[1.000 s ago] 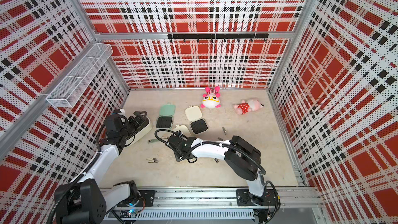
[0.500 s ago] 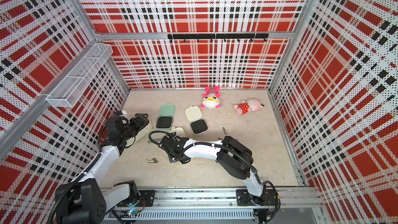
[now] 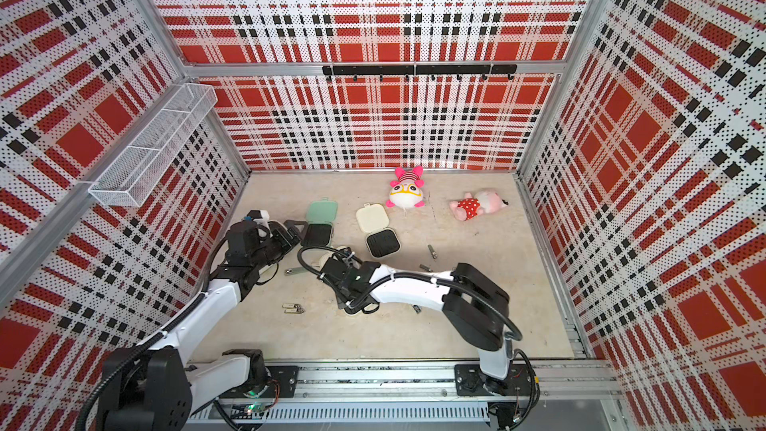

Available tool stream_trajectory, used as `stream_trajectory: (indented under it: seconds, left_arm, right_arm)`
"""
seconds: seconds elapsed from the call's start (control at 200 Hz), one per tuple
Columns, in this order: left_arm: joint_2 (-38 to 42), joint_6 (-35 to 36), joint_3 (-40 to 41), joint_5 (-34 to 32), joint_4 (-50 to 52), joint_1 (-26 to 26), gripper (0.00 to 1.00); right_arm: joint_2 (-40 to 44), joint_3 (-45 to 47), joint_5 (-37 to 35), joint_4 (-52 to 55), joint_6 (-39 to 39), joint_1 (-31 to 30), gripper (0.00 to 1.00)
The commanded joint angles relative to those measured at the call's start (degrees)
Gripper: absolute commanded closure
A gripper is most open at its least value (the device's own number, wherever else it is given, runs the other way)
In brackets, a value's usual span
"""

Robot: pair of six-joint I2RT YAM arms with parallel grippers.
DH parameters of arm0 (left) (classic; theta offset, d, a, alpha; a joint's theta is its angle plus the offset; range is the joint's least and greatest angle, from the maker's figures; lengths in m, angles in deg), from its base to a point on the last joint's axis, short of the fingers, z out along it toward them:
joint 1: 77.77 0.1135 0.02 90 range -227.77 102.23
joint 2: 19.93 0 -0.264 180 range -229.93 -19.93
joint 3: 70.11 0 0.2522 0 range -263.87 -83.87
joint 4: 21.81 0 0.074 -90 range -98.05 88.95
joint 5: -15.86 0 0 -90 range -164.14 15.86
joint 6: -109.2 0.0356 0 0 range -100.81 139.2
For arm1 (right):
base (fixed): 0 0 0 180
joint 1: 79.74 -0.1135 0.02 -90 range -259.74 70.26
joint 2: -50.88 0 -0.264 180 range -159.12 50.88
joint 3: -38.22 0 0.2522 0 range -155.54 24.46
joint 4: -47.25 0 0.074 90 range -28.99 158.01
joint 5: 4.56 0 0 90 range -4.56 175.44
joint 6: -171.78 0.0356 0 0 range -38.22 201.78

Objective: Organize nail clipper sets
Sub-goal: Place the storage box at the center of the board.

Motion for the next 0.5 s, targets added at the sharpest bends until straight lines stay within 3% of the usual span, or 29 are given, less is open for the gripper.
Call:
stream_trajectory:
  seconds: [0.0, 0.25, 0.496]
  left_arm:
    - [-1.3, -0.4, -2.3, -3.1, -2.3, -4.3, 0.02]
    - [-5.2, -3.2, -4.1, -5.6, -6.4, -15.0, 0.02]
    - [-8.6, -4.4, -5.2, -5.8, -8.5, -18.0, 0.02]
  right_arm:
    - [7.0, 8.1, -2.4, 0.2, 2.2, 4.2, 0.35]
    - [19.0, 25.6, 0.9, -6.9, 4.5, 10.7, 0.22]
    - [19.8, 30.2, 1.6, -7.9, 6.2, 11.4, 0.16]
